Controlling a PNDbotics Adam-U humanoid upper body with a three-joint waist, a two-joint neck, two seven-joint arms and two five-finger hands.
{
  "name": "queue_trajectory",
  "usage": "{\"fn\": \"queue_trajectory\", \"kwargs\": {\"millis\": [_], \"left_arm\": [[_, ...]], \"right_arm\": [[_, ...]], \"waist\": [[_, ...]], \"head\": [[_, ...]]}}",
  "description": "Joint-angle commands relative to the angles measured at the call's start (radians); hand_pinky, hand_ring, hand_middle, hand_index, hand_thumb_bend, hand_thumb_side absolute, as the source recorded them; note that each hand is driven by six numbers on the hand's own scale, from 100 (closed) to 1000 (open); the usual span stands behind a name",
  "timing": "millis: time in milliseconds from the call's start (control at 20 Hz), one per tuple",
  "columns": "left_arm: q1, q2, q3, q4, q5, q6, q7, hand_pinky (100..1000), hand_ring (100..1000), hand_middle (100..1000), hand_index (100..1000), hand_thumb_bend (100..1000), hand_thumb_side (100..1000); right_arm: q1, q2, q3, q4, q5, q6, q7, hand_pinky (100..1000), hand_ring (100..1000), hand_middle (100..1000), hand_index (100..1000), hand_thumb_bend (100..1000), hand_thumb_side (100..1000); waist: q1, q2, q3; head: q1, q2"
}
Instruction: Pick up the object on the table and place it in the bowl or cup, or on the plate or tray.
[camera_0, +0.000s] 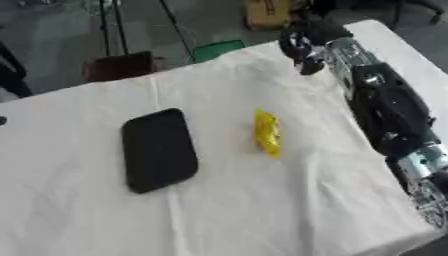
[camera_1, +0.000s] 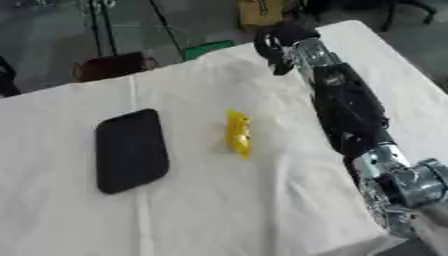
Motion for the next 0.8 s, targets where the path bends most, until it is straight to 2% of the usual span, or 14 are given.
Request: {"fn": "queue_trajectory", "kwargs": {"millis": [50, 100, 150, 250, 300, 350, 600, 800], "left_arm": [[-0.012, 0.021, 0.009, -0.018, 0.0, -0.001, 0.003, 693, 840, 890, 868, 360, 1000], [-0.013, 0.021, 0.009, -0.018, 0.0, -0.001, 0.003, 693, 840, 890, 868, 360, 1000], [-0.013, 0.021, 0.008, -0.019, 0.0, -0.001, 0.003, 693, 840, 890, 868, 361, 1000], [-0.014, 0.019, 0.007, -0.019, 0.0, -0.001, 0.002, 693, 840, 890, 868, 361, 1000], [-0.014, 0.018, 0.007, -0.019, 0.0, -0.001, 0.002, 693, 840, 890, 868, 365, 1000], [-0.015, 0.018, 0.006, -0.019, 0.0, 0.0, 0.001, 693, 840, 890, 868, 361, 1000], [-0.014, 0.015, 0.004, -0.019, 0.002, 0.0, -0.001, 694, 840, 889, 868, 362, 1000], [-0.016, 0.01, 0.001, -0.02, 0.004, 0.0, -0.004, 694, 840, 889, 868, 363, 1000]], "right_arm": [[-0.013, -0.03, 0.021, -0.071, -0.023, -0.028, -0.012, 1000, 932, 895, 460, 144, 257], [-0.01, -0.03, 0.031, -0.088, -0.028, -0.039, -0.013, 1000, 933, 896, 461, 185, 371], [-0.009, -0.024, 0.047, -0.11, -0.03, -0.057, -0.014, 1000, 934, 895, 465, 150, 257], [-0.007, -0.009, 0.082, -0.161, -0.033, -0.091, -0.014, 1000, 936, 896, 469, 153, 256], [-0.005, -0.002, 0.098, -0.188, -0.035, -0.108, -0.013, 1000, 937, 896, 470, 315, 625], [-0.005, 0.009, 0.12, -0.215, -0.037, -0.132, -0.012, 1000, 938, 897, 473, 156, 256], [-0.012, 0.079, 0.215, -0.32, -0.049, -0.225, 0.02, 1000, 941, 899, 479, 153, 255], [-0.018, 0.157, 0.257, -0.348, -0.056, -0.267, 0.047, 1000, 940, 899, 478, 148, 255]], "waist": [[-0.011, -0.016, 0.002], [-0.011, -0.016, 0.002], [-0.012, -0.016, 0.003], [-0.012, -0.016, 0.005], [-0.012, -0.016, 0.005], [-0.012, -0.016, 0.007], [-0.01, -0.02, 0.014], [-0.008, -0.023, 0.021]], "head": [[0.001, -0.004], [0.001, -0.004], [0.001, -0.004], [-0.001, -0.004], [-0.001, -0.004], [-0.001, -0.005], [-0.009, -0.005], [-0.011, -0.006]]}}
